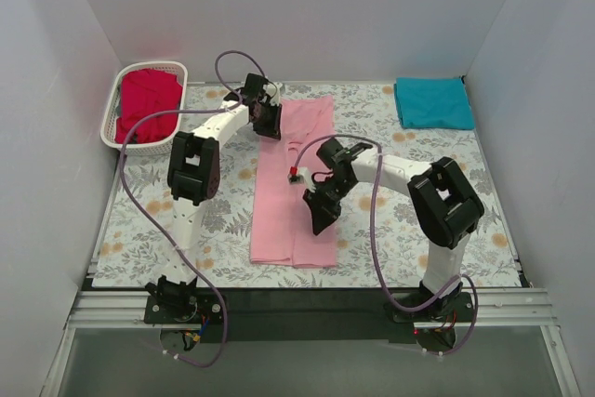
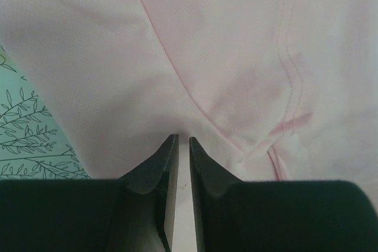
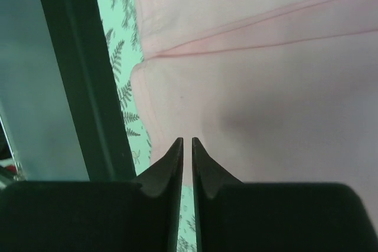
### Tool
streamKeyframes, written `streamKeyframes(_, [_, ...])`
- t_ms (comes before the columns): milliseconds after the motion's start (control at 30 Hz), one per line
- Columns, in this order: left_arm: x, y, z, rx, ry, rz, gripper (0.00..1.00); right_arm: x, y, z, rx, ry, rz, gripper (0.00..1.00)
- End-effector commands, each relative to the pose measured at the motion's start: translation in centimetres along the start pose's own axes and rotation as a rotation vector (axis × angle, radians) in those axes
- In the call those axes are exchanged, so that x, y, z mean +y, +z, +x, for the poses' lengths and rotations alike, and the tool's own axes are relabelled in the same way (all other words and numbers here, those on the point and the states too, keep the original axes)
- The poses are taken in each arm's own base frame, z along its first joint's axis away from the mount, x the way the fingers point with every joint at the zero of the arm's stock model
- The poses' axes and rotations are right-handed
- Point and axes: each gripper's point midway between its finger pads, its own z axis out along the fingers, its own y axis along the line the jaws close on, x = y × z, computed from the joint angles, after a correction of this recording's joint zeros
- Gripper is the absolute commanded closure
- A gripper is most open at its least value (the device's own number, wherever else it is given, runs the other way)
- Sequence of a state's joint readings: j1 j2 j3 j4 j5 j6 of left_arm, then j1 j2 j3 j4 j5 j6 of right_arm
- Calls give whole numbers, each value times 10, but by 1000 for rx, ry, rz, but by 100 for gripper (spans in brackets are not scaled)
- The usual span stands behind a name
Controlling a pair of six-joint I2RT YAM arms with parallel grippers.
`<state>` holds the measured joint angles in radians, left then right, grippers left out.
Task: Fold and stack the t-shirts
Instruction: Fold the tshirt
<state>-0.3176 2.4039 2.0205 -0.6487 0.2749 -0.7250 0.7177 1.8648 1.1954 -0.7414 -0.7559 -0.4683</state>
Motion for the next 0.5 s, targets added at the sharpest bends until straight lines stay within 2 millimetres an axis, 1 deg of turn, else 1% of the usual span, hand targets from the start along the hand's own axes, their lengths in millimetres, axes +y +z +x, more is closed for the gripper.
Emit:
streamKeyframes(0, [-17,-57,-49,-137,58,40,87,-11,-67,-58,-232,-24,57,83])
streamKeyframes(33, [-17,-71,-56,-166,58,55,84,-25,-92,-70,-298,-7,95,83])
streamKeyframes(67, [-23,-73,-49,-169,53,106,82,-32,-106,-77,-332,-2,115,82])
streamKeyframes(100, [-33,-99,-61,-225,64,134,78,-40,-117,-82,-356,7,134,81])
streamKeyframes(133, [-36,-108,-61,-243,61,164,71,-57,-136,-93,-389,16,188,81])
streamKeyframes(167, [-40,-113,-63,-272,63,191,68,-64,-143,-99,-403,33,204,81])
streamKeyframes(200, [-50,-122,-53,-266,44,239,68,-74,-149,-101,-408,53,230,82])
streamKeyframes(233, [-55,-124,-48,-263,37,271,67,-86,-151,-104,-415,85,235,82])
streamKeyframes(267, [-62,-128,-42,-251,34,310,68,-90,-159,-114,-433,76,248,82])
streamKeyframes(300, [-66,-123,-22,-207,20,359,69,-93,-161,-118,-439,104,251,82])
streamKeyframes(333, [-71,-128,-17,-206,0,367,69,-103,-157,-118,-432,119,260,82])
streamKeyframes(367, [-71,-127,-14,-209,-6,373,70,-107,-157,-120,-435,130,263,81])
streamKeyframes(400, [-68,-119,5,-171,-36,370,70,-115,-160,-124,-442,149,293,80])
streamKeyframes(433, [-68,-118,9,-167,-47,370,70,-126,-156,-125,-440,165,303,80])
streamKeyframes(467, [-68,-118,9,-181,-51,370,71,-133,-157,-127,-442,170,321,80])
